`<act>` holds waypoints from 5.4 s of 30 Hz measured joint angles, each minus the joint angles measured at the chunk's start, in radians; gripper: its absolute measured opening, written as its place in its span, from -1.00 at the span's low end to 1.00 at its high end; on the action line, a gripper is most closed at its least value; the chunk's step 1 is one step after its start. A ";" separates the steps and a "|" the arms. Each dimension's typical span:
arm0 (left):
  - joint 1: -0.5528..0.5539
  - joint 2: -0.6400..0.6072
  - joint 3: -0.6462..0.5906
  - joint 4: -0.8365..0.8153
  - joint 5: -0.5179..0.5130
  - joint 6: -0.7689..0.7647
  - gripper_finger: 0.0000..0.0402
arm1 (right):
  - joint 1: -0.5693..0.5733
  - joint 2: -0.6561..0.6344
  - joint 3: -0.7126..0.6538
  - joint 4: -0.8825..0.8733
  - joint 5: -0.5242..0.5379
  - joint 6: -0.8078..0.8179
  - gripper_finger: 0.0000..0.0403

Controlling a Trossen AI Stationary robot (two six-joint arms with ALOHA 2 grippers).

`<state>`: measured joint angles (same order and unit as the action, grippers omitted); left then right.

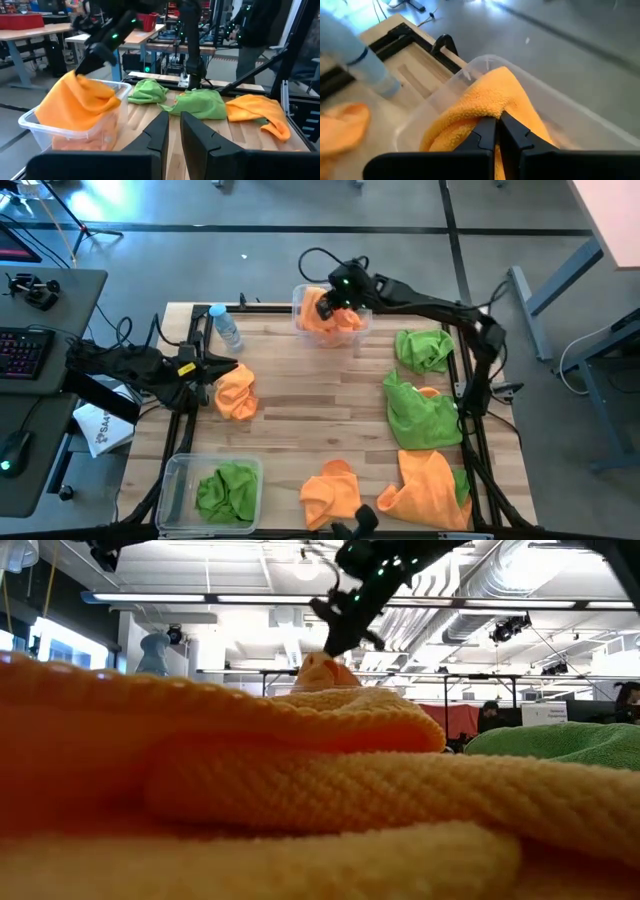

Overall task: Sort microfiber towel by color & place in baskets
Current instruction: Put the orange towel into the top transparent bin, then put the green towel into the bottom transparent bin

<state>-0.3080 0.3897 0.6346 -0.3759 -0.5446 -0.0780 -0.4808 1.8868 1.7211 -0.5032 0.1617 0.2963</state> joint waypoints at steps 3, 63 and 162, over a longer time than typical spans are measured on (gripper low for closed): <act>0.000 0.000 0.000 -0.003 0.000 -0.013 -0.83 | -0.021 0.091 0.119 -0.148 -0.013 0.093 -1.00; 0.000 0.000 0.000 -0.154 0.056 -0.112 -0.83 | 0.231 0.126 0.523 -0.865 0.218 0.176 -0.93; 0.000 0.000 0.000 -0.122 0.008 -0.323 -0.95 | 0.861 -0.671 -0.222 -0.640 0.606 0.510 -0.99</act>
<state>-0.3077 0.3901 0.6346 -0.4979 -0.5368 -0.4011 0.3806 1.2156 1.4993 -1.1436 0.7673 0.8067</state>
